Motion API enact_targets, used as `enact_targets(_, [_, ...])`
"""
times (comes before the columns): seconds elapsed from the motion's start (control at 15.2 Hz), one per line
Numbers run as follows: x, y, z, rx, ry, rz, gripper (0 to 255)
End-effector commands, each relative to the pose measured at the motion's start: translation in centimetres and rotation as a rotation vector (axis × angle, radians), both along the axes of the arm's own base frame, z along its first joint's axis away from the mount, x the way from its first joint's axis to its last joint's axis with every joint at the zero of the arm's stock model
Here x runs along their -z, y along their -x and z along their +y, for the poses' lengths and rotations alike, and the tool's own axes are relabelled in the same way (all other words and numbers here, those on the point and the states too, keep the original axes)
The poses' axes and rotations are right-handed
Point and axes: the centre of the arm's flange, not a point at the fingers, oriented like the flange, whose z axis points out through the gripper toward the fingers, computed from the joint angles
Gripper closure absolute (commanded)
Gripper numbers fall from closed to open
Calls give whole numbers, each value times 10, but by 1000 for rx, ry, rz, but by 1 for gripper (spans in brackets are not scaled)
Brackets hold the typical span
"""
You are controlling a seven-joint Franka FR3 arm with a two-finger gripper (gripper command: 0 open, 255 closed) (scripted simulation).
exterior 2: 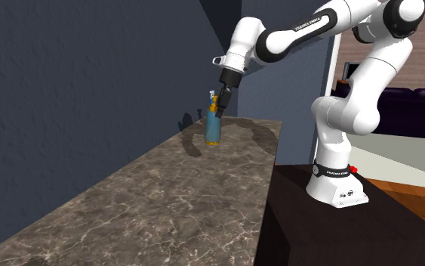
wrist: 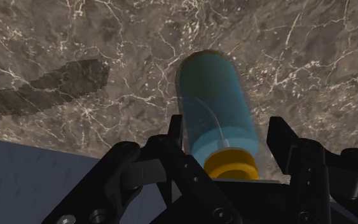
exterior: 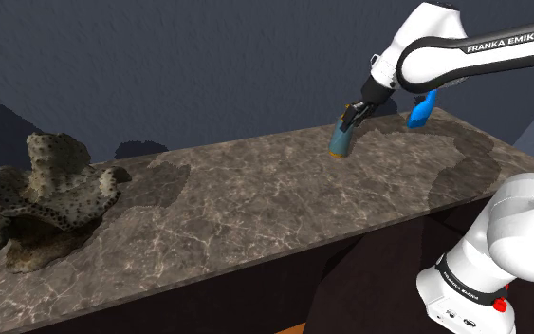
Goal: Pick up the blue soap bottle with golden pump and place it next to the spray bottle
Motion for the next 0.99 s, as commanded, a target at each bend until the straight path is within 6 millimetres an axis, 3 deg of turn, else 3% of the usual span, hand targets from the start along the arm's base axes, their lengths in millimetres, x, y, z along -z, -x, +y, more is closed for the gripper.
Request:
enact_targets(0.0, [-12, 0, 0, 0, 0, 0, 255])
enact_targets(0.92, [-85, 0, 0, 0, 0, 0, 255])
